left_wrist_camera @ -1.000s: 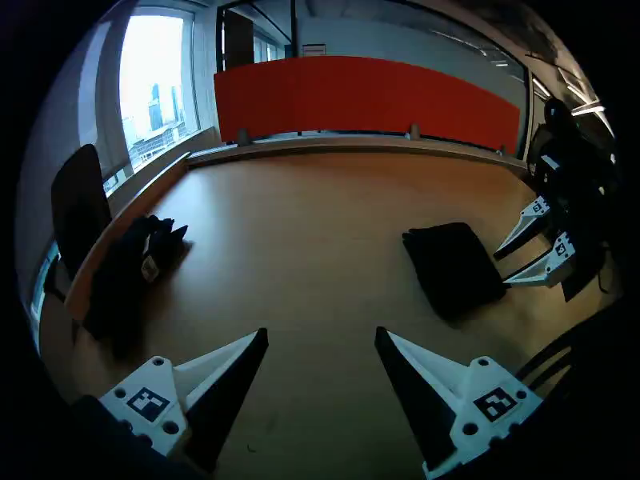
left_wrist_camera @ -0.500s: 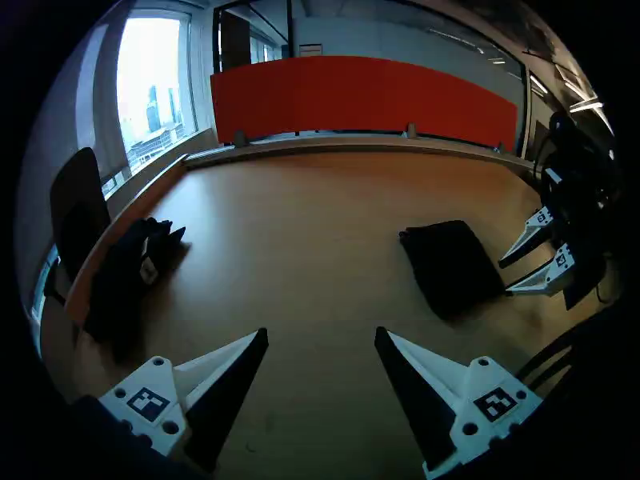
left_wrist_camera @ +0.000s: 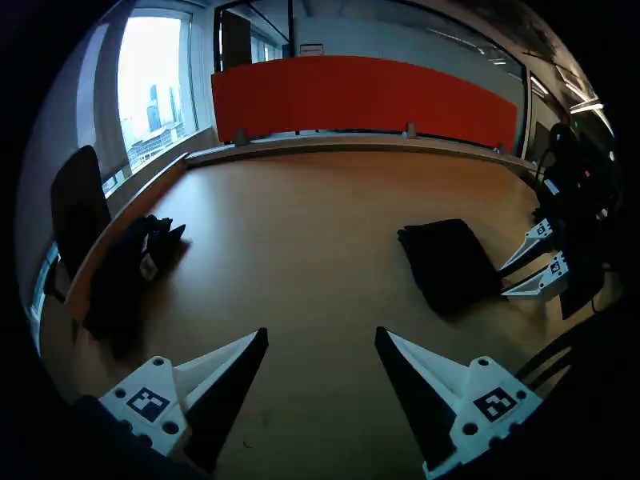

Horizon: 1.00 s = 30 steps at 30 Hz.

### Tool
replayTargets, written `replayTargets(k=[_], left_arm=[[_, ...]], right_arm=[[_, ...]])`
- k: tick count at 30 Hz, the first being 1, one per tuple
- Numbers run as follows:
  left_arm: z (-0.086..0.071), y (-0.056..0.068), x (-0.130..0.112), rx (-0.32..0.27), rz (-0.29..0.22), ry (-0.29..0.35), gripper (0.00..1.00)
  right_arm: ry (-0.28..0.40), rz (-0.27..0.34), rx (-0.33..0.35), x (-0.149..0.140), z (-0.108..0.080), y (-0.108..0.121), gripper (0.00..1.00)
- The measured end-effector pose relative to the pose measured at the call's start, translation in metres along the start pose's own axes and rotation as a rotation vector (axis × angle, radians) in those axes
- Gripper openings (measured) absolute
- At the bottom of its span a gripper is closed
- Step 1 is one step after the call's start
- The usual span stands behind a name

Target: Fold towel

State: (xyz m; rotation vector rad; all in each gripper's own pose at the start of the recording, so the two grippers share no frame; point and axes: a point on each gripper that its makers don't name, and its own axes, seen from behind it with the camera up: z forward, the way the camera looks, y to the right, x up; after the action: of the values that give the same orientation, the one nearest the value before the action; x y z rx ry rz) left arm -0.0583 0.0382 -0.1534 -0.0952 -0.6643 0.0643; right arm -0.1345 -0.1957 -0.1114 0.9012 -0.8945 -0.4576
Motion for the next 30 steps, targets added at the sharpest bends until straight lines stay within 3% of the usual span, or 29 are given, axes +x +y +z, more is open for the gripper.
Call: replayTargets(k=[13,16,30], left_arm=[[-0.001,-0.001,0.0,-0.001,0.004,0.001,1.0],[-0.001,-0.002,0.001,-0.002,0.007,0.0,1.0],[0.0,-0.001,0.003,-0.013,0.011,0.005,1.0]], right_arm=[[0.014,0.023,-0.013,0.0,0.001,0.0,0.22],[0.016,0.023,-0.017,0.001,0.0,0.001,0.11],[0.068,0.017,-0.036,0.033,-0.016,0.009,0.07]])
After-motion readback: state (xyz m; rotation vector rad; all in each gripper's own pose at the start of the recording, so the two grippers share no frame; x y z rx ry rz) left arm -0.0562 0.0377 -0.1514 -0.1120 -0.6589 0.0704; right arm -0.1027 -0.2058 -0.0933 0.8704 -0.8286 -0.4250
